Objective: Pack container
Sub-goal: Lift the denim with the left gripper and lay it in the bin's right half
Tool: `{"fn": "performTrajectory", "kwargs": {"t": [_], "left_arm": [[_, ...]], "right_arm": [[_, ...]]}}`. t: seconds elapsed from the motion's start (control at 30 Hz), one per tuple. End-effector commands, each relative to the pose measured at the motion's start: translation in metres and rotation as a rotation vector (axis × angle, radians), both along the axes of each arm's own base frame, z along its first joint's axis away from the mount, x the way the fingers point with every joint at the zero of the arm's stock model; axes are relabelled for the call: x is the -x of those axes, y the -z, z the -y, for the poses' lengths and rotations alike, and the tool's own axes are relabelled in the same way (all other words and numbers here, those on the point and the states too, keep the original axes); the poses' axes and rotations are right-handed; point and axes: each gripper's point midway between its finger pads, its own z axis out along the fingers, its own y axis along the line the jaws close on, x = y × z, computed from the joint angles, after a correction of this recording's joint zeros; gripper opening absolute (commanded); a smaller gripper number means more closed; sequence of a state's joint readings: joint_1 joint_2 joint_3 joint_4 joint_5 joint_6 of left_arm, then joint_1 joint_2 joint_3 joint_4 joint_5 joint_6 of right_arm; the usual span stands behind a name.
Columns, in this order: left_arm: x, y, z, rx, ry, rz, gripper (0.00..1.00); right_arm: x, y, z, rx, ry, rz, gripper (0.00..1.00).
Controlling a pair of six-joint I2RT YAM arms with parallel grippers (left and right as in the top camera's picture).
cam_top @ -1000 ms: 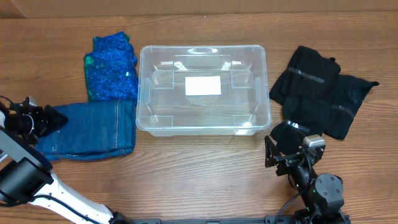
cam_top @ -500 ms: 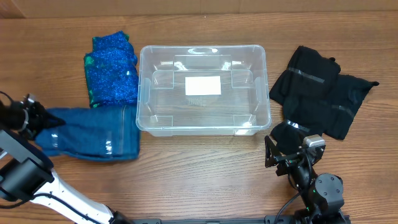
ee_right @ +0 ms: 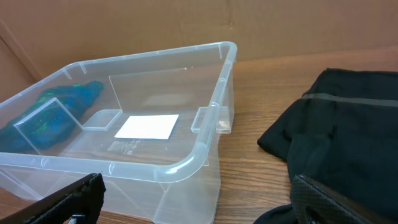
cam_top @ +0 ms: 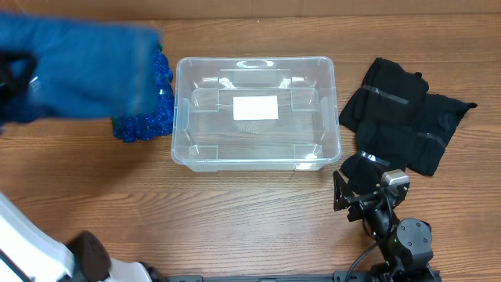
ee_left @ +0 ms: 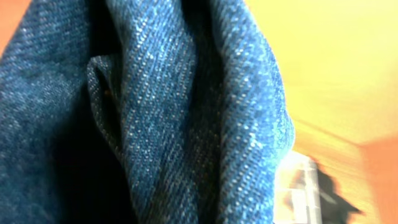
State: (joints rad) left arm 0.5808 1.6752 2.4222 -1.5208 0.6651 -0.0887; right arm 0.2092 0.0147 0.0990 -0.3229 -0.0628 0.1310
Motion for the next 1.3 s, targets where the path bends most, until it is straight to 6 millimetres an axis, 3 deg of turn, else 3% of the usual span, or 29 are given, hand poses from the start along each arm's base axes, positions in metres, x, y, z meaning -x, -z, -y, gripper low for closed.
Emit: {"fn": "performTrajectory", "kwargs": {"t": [0.0, 0.17, 0.3, 0.4, 0.53, 0.63, 0.73, 0.9, 0.93, 0.97, 1.0, 1.13, 1.27], "left_arm": [[-0.019, -0.028, 0.077, 0.211, 0.125, 0.051, 0.04], [-0.059, 0.0, 0.135, 0.22, 0.096, -0.056, 0.04], [-0.089, 0.047, 0.205, 0.247, 0.169, -0.198, 0.04], [-0.102, 0.087, 0.243, 0.247, 0.21, -0.311, 0.04], [-0.112, 0.135, 0.283, 0.248, 0.245, -0.436, 0.04], [-0.114, 0.164, 0.301, 0.217, 0.254, -0.5, 0.04], [-0.115, 0.186, 0.311, 0.182, 0.236, -0.547, 0.04], [-0.108, 0.195, 0.315, 0.137, 0.225, -0.573, 0.04], [-0.107, 0.195, 0.314, 0.135, 0.224, -0.579, 0.24], [-0.106, 0.196, 0.312, 0.134, 0.221, -0.584, 0.53], [-0.106, 0.196, 0.31, 0.123, 0.236, -0.582, 1.0], [-0.107, 0.186, 0.293, 0.168, 0.35, -0.565, 1.0], [-0.115, 0.175, 0.233, 0.258, 0.343, -0.55, 1.0]], "right_arm": [[0.0, -0.003, 0.002, -0.005, 0.013, 0.014, 1.0], [0.0, -0.003, 0.002, -0.005, 0.013, 0.014, 1.0], [0.0, -0.003, 0.002, -0.005, 0.013, 0.014, 1.0], [0.0, -0.003, 0.002, -0.005, 0.013, 0.013, 1.0], [0.0, -0.003, 0.002, -0.005, 0.013, 0.013, 1.0], [0.0, -0.003, 0.002, -0.005, 0.013, 0.014, 1.0], [0.0, -0.003, 0.002, -0.005, 0.013, 0.014, 1.0], [0.0, -0.003, 0.002, -0.005, 0.013, 0.013, 1.0], [0.0, -0.003, 0.002, -0.005, 0.013, 0.014, 1.0], [0.0, -0.003, 0.002, -0.005, 0.013, 0.014, 1.0], [0.0, -0.003, 0.002, -0.005, 0.013, 0.014, 1.0], [0.0, -0.003, 0.002, -0.005, 0.013, 0.013, 1.0], [0.0, -0.003, 0.002, -0.005, 0.013, 0.014, 1.0]]}}
